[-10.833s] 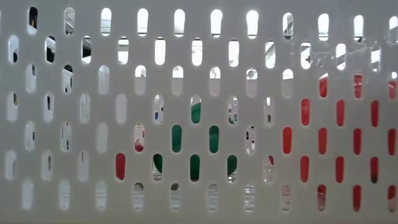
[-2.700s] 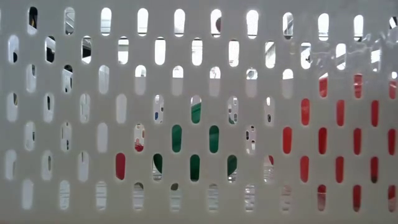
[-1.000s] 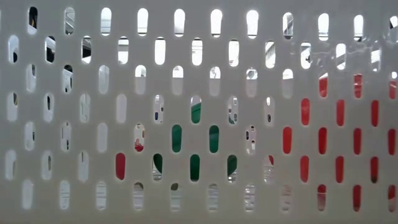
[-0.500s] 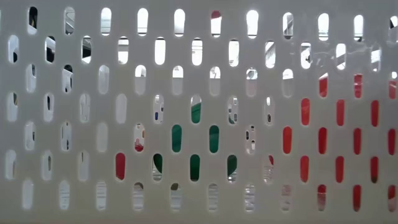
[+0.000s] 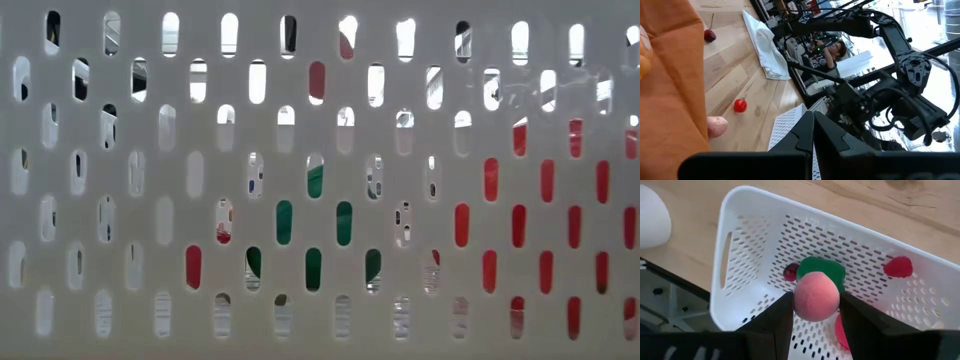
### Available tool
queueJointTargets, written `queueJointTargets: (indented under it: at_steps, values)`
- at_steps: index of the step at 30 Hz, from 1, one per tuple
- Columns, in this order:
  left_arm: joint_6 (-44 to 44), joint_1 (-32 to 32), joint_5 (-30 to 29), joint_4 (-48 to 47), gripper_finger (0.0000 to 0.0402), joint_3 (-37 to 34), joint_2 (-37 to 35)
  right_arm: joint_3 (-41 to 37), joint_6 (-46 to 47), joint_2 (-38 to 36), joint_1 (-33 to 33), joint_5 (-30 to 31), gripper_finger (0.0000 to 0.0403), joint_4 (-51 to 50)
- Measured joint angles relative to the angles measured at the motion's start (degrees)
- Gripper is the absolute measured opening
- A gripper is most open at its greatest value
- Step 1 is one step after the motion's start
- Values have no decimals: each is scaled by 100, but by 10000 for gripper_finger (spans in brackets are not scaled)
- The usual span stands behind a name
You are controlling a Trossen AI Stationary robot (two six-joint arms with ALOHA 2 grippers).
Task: Pick and placing Produce into tupperware
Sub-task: Put the right peach into the white bin
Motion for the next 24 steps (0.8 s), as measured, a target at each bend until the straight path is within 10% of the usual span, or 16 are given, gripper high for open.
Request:
queueJointTargets:
  at_steps: [24]
  values:
    - [1,0,0,0,1,-2,0,0,-147,393,-2,172,139,369]
